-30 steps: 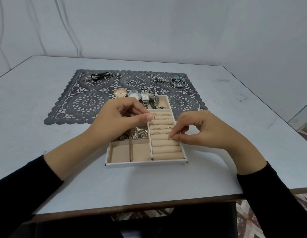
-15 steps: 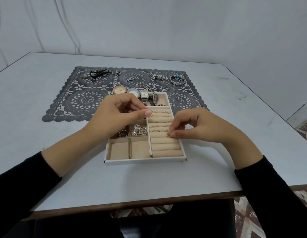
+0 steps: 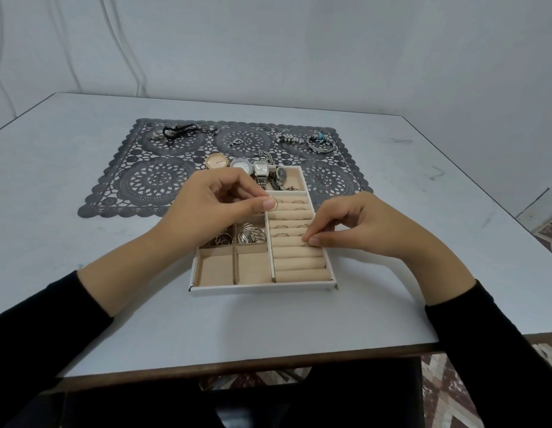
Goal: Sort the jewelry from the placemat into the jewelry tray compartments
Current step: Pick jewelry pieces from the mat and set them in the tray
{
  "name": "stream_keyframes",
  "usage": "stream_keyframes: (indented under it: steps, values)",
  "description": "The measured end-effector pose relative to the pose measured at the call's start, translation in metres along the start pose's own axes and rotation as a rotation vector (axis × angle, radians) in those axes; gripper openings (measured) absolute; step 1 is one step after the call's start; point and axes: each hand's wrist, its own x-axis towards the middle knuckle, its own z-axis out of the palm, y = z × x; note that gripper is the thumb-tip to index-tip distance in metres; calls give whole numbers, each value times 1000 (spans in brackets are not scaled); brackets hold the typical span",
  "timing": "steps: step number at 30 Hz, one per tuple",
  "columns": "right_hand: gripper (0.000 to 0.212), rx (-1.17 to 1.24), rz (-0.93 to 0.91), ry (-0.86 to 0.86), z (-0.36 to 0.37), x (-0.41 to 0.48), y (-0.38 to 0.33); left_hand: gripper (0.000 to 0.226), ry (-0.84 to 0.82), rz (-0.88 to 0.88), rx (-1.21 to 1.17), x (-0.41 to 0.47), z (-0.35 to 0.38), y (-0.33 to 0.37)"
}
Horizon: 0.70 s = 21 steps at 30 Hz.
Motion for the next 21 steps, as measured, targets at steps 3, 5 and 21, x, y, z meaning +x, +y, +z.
stream_keyframes:
  steps: [3, 5, 21]
  values:
    - [13, -18, -2, 1, 2, 2, 2, 21, -3, -10, -28, 0, 1, 1]
    - [13, -11, -1, -2, 1, 1, 2, 18, -8, -14, -43, 0, 2, 2]
    - [51, -508, 271, 460, -7, 3, 39, 20, -112, 40, 161, 2, 3, 1]
